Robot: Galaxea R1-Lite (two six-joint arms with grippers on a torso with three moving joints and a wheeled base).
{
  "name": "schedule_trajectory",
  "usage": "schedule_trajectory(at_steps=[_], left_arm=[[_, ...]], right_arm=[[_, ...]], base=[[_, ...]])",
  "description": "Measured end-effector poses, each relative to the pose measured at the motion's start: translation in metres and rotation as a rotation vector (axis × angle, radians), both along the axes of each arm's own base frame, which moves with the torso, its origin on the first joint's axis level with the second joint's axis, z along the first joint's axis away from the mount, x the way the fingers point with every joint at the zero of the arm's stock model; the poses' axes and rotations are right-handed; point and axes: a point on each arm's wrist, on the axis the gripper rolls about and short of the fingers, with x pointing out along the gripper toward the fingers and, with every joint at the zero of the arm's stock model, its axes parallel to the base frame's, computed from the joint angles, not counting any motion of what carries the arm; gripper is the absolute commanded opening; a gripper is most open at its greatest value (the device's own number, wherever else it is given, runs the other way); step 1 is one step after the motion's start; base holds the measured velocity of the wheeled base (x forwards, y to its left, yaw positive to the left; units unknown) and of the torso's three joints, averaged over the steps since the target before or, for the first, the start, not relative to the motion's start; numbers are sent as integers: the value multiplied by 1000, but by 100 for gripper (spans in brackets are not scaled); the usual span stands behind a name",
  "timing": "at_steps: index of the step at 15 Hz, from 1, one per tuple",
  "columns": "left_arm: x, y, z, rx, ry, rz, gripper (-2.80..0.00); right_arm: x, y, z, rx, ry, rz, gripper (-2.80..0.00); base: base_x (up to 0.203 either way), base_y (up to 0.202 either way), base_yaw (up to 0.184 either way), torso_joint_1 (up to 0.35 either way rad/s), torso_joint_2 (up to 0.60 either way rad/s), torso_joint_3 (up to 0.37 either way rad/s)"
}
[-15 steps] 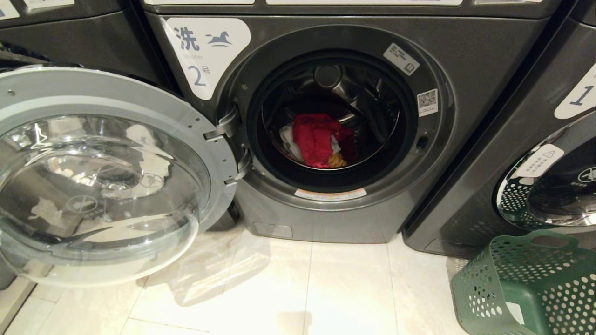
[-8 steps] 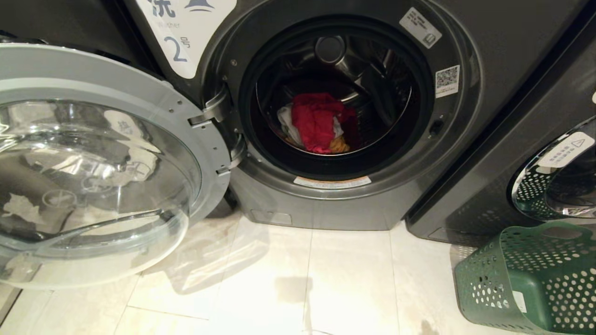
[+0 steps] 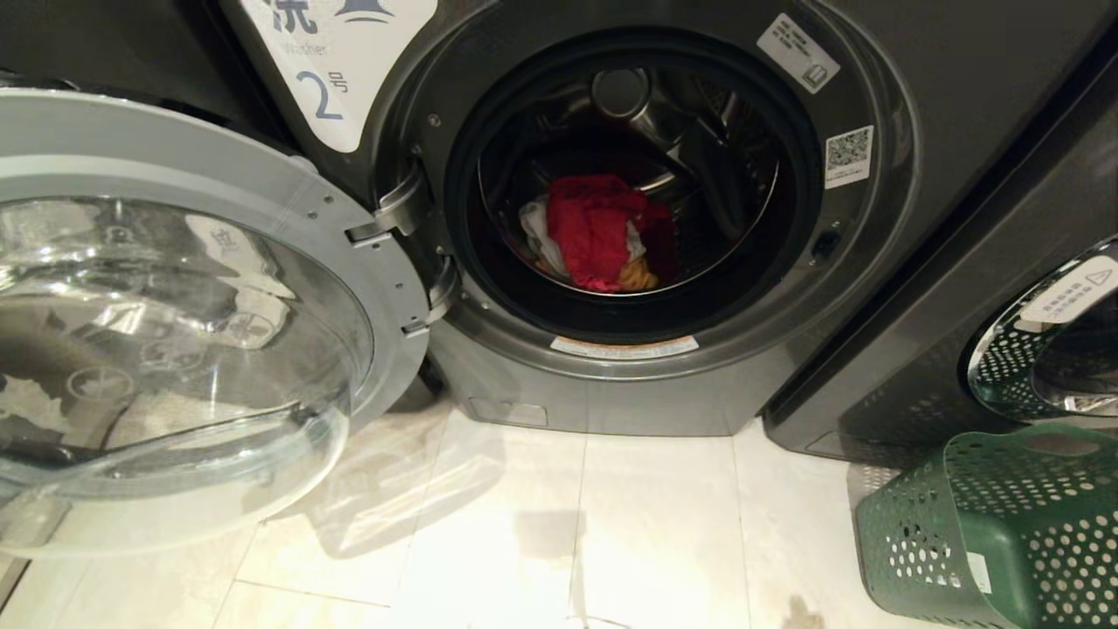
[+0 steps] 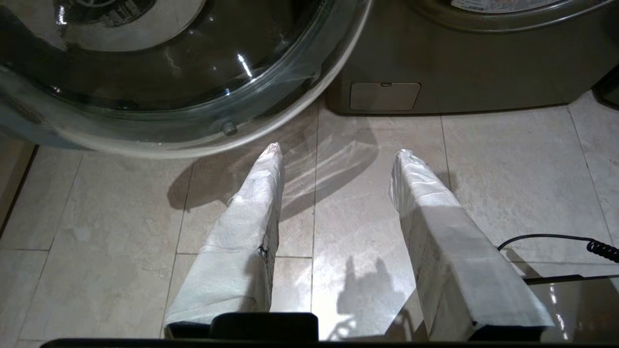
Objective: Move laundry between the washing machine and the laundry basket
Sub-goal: Pick a cloth and place it into the basket
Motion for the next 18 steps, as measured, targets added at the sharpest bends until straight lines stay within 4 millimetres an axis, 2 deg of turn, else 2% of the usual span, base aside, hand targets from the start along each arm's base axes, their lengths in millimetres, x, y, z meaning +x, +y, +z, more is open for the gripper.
schedule_trajectory(at_steps=[9,18], left_arm=[[0,0,0,-1,0,0,-280],[0,0,0,-2,2,0,-280]], right_arm=[[0,0,0,0,0,0,-280],[0,0,0,-19,0,8,-280]], base=[[182,0,-1,4,5,2],[0,0,0,0,0,0]])
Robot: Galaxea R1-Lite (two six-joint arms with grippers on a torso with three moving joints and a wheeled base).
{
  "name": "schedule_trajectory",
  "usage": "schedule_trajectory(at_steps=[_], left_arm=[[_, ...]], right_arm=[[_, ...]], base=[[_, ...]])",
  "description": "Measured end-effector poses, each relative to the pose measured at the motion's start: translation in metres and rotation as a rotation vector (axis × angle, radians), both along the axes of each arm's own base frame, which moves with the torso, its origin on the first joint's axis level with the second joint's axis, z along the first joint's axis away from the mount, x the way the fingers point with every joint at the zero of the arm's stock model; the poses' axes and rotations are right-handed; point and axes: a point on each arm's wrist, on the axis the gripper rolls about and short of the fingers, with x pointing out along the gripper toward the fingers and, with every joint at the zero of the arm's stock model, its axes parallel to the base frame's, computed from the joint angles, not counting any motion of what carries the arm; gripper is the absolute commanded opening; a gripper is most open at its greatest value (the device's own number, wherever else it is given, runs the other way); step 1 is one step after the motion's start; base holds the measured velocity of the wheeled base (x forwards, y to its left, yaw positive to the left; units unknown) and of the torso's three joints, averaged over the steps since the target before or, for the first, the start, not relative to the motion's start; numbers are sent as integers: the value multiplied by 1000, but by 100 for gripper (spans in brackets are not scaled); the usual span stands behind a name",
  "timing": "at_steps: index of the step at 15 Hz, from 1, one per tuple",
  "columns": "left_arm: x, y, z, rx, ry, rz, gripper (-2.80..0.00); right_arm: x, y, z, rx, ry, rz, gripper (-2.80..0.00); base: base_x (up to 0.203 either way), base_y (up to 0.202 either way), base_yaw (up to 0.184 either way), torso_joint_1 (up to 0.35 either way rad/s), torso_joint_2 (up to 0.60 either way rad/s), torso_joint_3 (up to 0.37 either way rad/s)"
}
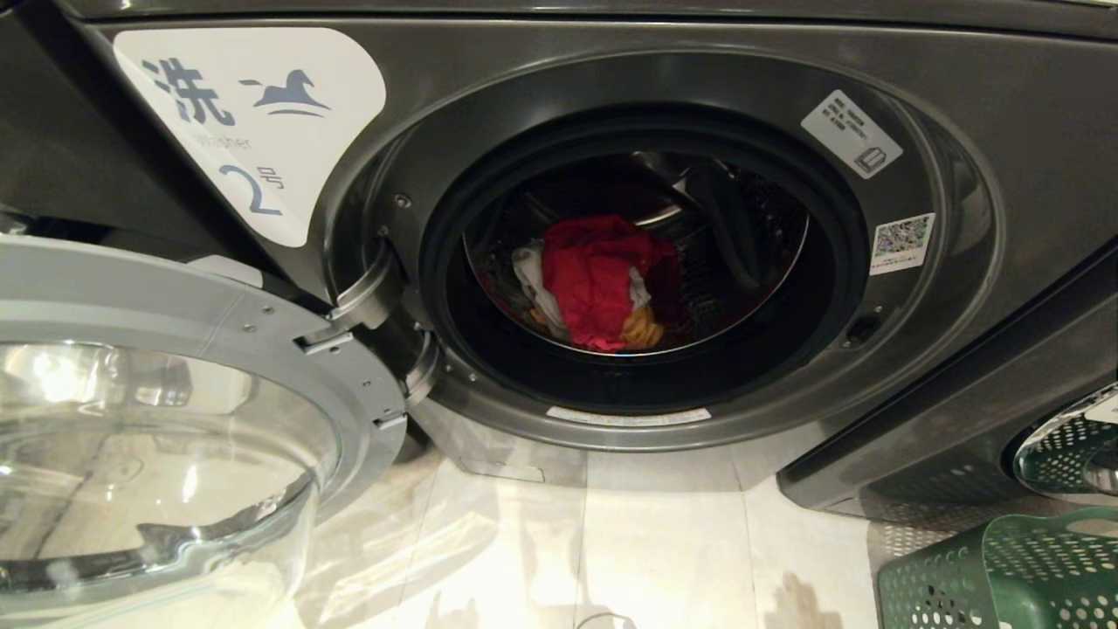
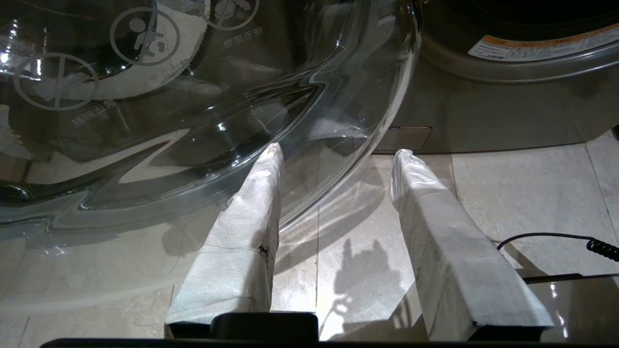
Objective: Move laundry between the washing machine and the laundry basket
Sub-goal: Pick a cloth and place it into the basket
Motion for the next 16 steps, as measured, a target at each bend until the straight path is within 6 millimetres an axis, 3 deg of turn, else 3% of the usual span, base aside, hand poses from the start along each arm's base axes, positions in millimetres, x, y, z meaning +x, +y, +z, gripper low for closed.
schedule_trajectory(at_steps=[6,16], left_arm=[[0,0,0,31,-5,-8,-280],[0,0,1,34,-6,-10,-280]], right_arm=[[0,1,0,-126,2,22,-280],[0,1,-1,-95,14,24,-280]], base=[[0,0,0,0,0,0],[0,0,0,0,0,0]])
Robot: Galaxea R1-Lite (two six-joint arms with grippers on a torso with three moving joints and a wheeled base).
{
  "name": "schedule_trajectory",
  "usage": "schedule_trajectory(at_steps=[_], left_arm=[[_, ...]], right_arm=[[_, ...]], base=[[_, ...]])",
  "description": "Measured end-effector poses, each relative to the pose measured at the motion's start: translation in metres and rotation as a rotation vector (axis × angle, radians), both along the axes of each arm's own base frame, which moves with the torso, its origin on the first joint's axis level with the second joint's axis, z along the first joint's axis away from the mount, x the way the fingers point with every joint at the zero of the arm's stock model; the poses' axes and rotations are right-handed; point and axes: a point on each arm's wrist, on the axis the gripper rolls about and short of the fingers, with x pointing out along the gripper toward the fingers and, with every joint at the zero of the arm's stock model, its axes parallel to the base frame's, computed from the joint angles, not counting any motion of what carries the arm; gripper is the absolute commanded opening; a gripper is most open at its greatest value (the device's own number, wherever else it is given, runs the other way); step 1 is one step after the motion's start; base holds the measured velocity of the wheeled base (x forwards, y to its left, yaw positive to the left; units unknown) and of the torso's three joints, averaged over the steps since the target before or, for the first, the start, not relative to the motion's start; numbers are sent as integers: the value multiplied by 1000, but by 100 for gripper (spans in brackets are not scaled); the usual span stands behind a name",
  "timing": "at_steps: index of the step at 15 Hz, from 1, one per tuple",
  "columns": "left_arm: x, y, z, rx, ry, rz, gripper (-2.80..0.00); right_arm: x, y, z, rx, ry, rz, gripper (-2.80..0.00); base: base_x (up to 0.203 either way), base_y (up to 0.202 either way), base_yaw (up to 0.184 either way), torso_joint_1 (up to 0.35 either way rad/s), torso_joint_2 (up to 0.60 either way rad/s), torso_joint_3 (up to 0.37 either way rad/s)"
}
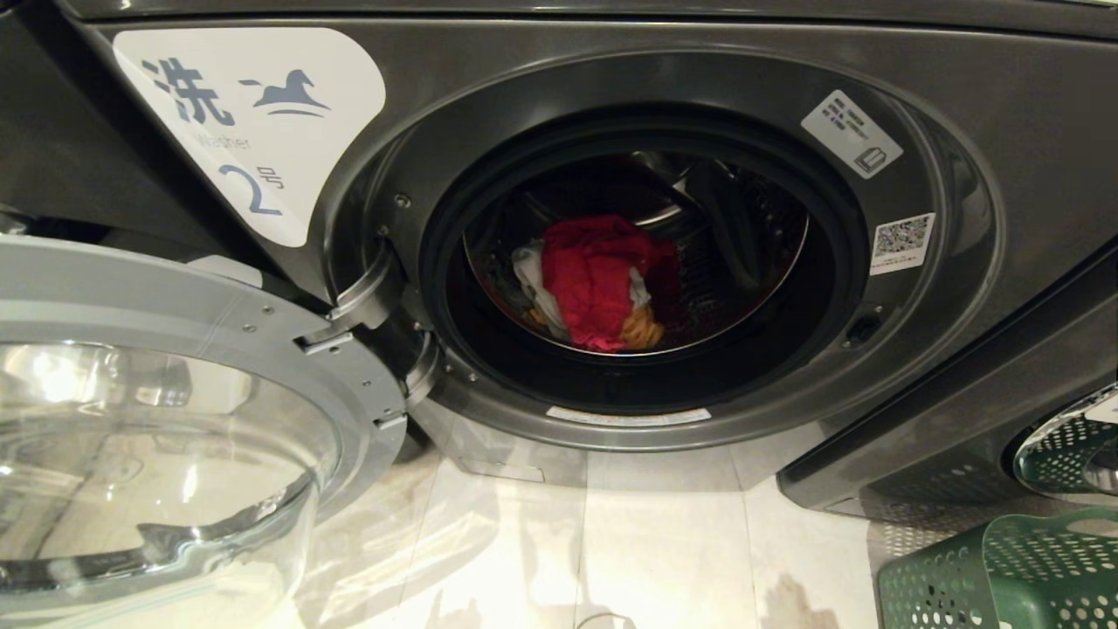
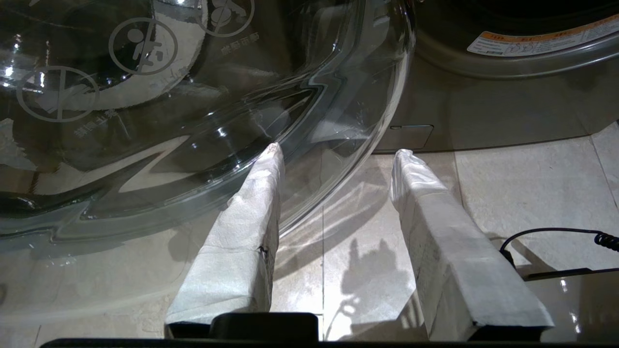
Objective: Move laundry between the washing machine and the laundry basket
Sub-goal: Pick a cloth and place it into the basket
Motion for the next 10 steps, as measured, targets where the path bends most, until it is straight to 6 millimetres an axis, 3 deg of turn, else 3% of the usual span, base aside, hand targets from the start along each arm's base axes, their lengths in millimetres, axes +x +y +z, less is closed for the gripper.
schedule_trajectory(at_steps=[10], left_arm=[[0,0,0,0,0,-1,-280]], right_arm=[[0,0,0,15,-8,-3,-280]], base=[[0,0,0,0,0,0]])
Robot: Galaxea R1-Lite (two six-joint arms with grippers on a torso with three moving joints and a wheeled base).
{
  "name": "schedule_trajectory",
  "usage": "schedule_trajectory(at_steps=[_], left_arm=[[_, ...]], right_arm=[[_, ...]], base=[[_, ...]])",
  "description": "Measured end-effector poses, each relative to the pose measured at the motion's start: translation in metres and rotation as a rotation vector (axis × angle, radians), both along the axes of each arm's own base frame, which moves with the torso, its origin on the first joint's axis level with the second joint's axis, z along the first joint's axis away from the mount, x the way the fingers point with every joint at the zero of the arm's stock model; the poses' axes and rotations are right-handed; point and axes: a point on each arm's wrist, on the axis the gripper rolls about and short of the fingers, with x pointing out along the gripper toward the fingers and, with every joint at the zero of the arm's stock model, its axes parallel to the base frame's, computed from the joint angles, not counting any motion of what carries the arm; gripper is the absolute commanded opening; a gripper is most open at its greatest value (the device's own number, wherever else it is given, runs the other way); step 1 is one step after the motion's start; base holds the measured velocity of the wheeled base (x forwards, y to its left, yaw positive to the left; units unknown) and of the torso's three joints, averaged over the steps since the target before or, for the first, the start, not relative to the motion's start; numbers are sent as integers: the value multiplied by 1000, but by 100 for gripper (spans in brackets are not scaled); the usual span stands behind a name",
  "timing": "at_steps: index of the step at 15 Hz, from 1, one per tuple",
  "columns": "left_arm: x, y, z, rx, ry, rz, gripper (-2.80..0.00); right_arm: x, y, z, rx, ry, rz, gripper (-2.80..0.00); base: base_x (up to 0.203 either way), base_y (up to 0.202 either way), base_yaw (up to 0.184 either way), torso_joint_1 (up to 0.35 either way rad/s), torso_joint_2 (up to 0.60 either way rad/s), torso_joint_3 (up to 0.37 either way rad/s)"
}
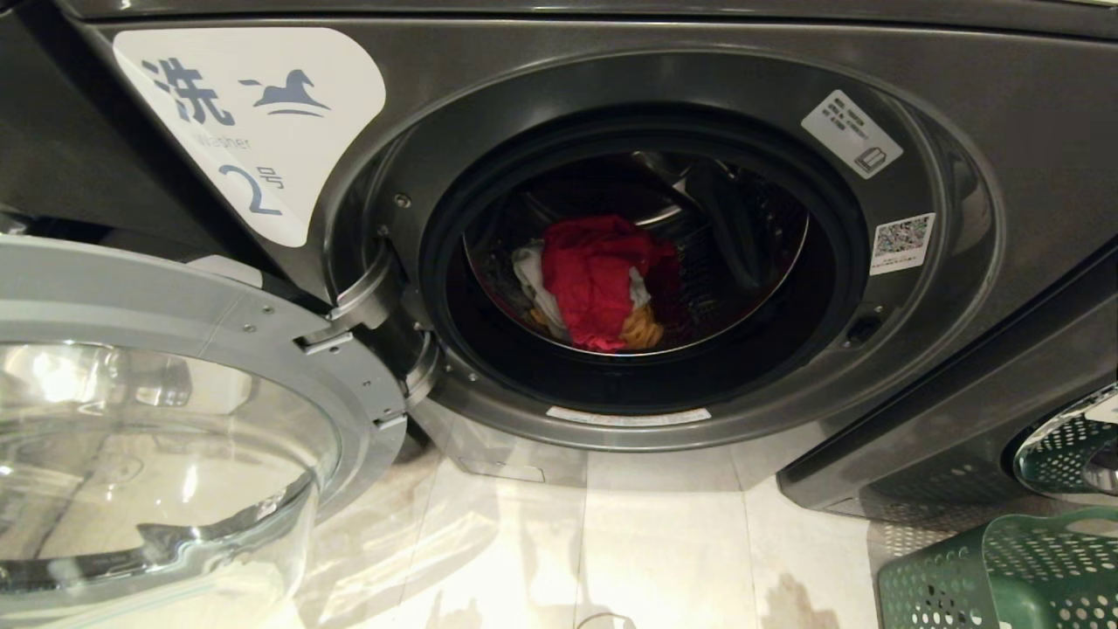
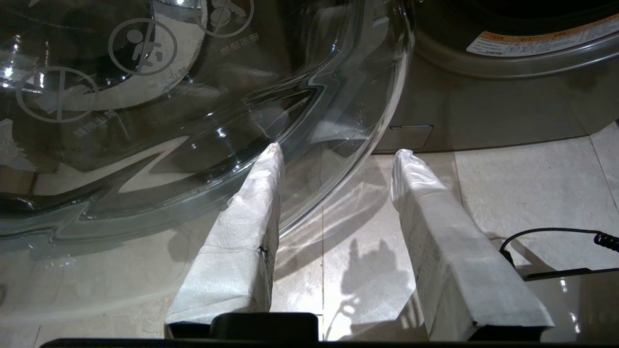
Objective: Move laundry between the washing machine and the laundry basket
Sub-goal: Pick a cloth and place it into the basket
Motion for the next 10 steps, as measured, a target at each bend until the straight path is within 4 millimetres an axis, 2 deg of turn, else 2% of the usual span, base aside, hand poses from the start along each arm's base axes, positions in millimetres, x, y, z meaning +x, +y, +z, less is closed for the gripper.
schedule_trajectory(at_steps=[5,10], left_arm=[[0,0,0,1,-1,0,-280],[0,0,0,1,0,0,-280]], right_arm=[[0,0,0,4,0,-6,-280],[0,0,0,5,0,-5,-280]], base=[[0,-2,17,0,1,2],[2,-11,202,1,4,2]])
